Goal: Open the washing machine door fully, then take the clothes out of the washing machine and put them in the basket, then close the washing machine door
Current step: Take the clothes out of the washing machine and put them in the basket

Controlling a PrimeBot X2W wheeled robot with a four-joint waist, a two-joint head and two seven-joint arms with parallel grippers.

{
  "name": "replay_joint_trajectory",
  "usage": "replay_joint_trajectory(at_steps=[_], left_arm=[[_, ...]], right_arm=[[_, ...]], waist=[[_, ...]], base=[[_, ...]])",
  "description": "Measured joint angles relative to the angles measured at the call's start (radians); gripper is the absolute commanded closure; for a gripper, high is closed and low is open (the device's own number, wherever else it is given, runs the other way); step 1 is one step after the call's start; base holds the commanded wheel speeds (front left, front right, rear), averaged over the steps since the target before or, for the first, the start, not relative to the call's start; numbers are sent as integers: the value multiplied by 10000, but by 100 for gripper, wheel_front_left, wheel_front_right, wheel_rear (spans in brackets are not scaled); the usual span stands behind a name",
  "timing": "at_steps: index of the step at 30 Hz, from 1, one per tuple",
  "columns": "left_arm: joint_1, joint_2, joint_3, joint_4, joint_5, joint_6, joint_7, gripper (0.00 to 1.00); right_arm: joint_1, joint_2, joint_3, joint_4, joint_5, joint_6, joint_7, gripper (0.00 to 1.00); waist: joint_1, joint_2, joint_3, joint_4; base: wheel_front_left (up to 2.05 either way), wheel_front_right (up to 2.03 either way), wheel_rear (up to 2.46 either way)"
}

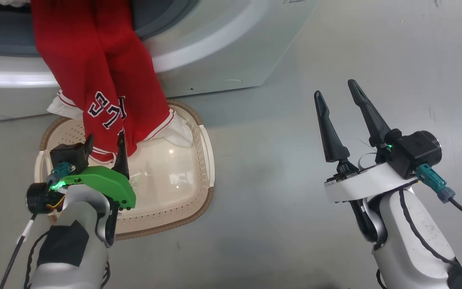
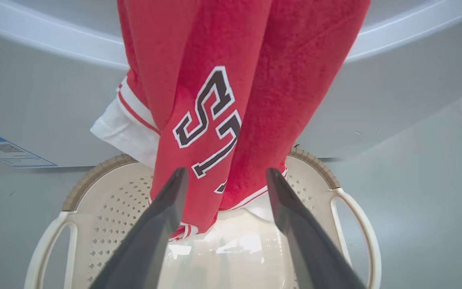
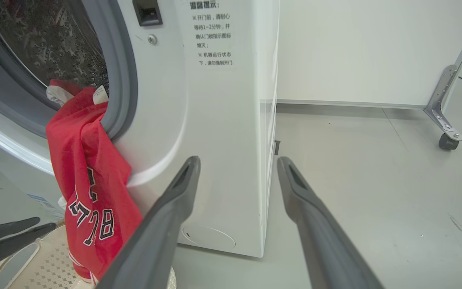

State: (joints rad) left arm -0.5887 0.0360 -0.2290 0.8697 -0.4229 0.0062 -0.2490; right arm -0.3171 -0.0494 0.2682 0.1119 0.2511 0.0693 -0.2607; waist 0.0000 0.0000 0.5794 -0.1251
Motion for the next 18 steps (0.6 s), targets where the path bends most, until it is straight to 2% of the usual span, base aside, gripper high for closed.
replay_joint_trajectory(at_steps=[8, 18], left_arm=[[338, -33, -155, -909, 349, -31, -33, 0], [838, -38, 94, -3216, 811, 157, -31, 0]], right_arm=[[494, 0, -334, 272, -86, 0, 0, 0], [1015, 4, -483, 391, -121, 0, 0, 0]], waist=[[0, 0, -823, 301], [0, 0, -1894, 759]], base=[[0, 0, 0], [0, 0, 0]])
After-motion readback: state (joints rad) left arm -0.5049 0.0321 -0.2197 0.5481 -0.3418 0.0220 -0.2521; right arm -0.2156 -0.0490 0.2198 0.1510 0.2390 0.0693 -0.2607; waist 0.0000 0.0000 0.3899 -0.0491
